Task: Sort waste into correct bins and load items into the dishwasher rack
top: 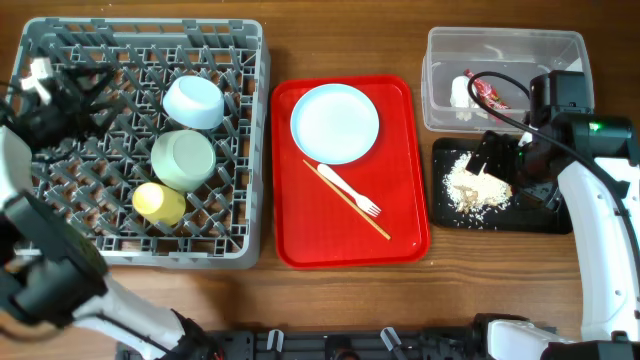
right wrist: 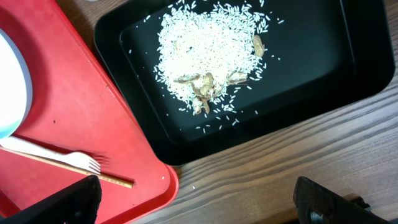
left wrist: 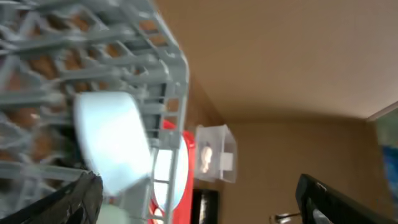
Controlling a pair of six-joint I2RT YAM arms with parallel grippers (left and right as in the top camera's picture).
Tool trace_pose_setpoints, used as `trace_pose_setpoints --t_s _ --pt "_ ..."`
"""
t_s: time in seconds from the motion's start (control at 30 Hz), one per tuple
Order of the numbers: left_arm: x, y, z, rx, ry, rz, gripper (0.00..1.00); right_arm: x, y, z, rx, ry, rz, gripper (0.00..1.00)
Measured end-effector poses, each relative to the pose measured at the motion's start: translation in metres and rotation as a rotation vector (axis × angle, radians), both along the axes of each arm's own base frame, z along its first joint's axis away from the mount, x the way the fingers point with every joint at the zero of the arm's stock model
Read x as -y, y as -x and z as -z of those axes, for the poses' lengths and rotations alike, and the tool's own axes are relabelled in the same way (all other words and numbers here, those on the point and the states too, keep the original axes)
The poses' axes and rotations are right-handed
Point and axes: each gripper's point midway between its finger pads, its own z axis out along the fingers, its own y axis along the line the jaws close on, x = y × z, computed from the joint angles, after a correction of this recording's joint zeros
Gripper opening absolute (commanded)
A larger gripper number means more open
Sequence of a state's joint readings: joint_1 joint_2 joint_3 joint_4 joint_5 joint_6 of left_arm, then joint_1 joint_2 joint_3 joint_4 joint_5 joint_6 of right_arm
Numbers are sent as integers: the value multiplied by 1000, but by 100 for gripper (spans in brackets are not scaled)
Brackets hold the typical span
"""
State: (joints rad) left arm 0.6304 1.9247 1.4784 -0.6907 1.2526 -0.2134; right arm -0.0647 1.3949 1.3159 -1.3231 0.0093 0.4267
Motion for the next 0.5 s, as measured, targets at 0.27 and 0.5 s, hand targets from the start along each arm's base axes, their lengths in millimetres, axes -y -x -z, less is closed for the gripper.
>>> trace_pose_setpoints --t_s 0.27,0.5 --pt "189 69 -24 -261 -659 212 100 0 0 0 0 0 0 100" --pt "316 119 14 -345 -814 409 97 0 0 0 -1 0 -1 100"
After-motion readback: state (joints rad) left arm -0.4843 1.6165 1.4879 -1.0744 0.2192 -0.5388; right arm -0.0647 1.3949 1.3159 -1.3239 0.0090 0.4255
